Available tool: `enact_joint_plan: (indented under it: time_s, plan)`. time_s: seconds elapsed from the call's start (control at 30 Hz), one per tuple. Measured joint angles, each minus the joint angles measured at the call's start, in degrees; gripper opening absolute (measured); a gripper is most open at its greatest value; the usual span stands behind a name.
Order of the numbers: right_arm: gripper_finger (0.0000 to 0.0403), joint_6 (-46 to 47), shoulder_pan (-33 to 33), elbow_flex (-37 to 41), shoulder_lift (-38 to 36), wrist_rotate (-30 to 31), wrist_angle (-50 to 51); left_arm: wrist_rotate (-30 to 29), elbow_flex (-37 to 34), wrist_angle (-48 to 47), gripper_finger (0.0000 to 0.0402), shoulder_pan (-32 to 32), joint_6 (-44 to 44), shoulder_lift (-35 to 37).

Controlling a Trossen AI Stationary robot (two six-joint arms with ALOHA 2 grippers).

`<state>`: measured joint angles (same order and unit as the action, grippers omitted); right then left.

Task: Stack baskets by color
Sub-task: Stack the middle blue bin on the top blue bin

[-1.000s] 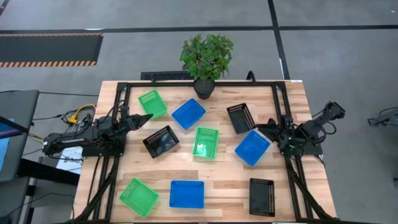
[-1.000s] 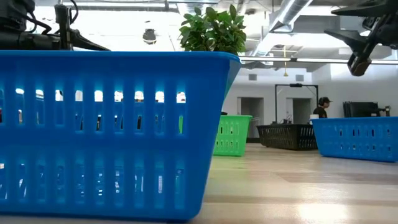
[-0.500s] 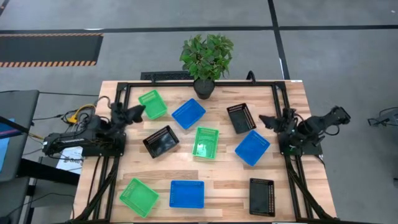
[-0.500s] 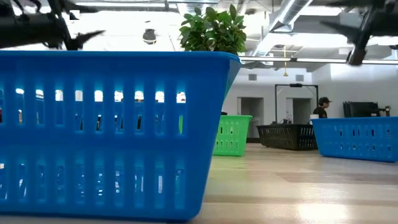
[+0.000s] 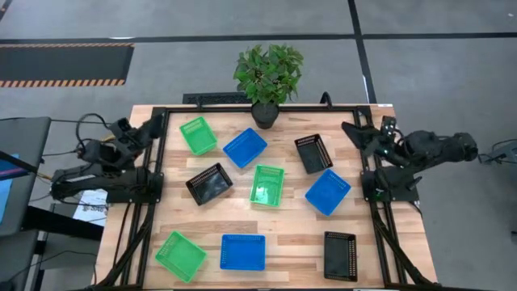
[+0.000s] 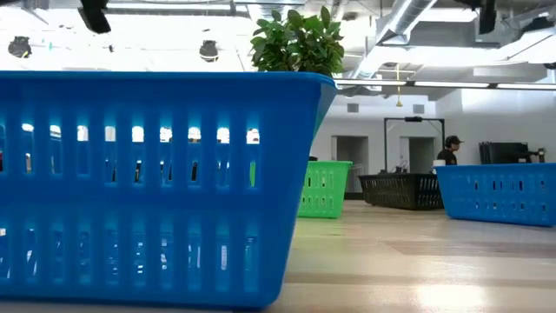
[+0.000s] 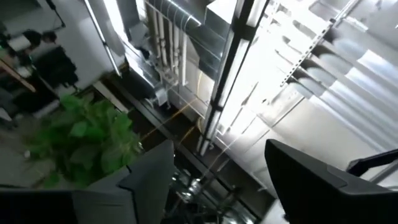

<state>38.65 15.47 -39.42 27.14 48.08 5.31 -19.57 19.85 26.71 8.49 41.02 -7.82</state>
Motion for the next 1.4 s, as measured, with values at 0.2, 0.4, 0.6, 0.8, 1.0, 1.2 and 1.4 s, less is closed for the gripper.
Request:
enact_joint_plan:
  time_s: [0.2, 0.4, 0.6, 0.8, 1.0, 1.2, 1.4]
  plan:
    - [0.0175, 17.3, -4.5, -13.3, 11.2, -1.4, 32.8, 0.3, 7.9, -9.0, 0.0259, 0.0, -2.7, -7.7]
    - [0.0162, 34.4, -9.0, -21.6, 21.3, -14.8, 58.9, -0.2, 13.2, -17.8, 0.0272, 0.0, -4.4, -14.2]
    - [0.0145, 38.1, -11.2, -22.2, 29.7, -31.6, 71.3, 3.2, 16.9, -22.2, 0.0281, 0.0, -11.2, -16.8]
    - [0.0133, 39.1, -9.1, -22.2, 38.4, -38.2, 83.7, 4.0, 17.1, -22.9, 0.0281, 0.0, -12.3, -16.8]
    - [0.0170, 33.7, -5.5, -21.1, 42.8, -44.5, 80.6, 6.0, 17.1, -24.5, 0.0281, 0.0, -12.5, -16.8]
    - [0.0239, 31.4, -4.8, -17.8, 43.2, -44.7, 77.5, 7.0, 17.1, -24.6, 0.0281, 0.0, -13.4, -16.8]
    - [0.0254, 27.1, -7.4, -8.8, 40.7, -48.5, 70.2, 6.9, 17.1, -24.8, 0.0281, 0.0, -13.7, -16.8]
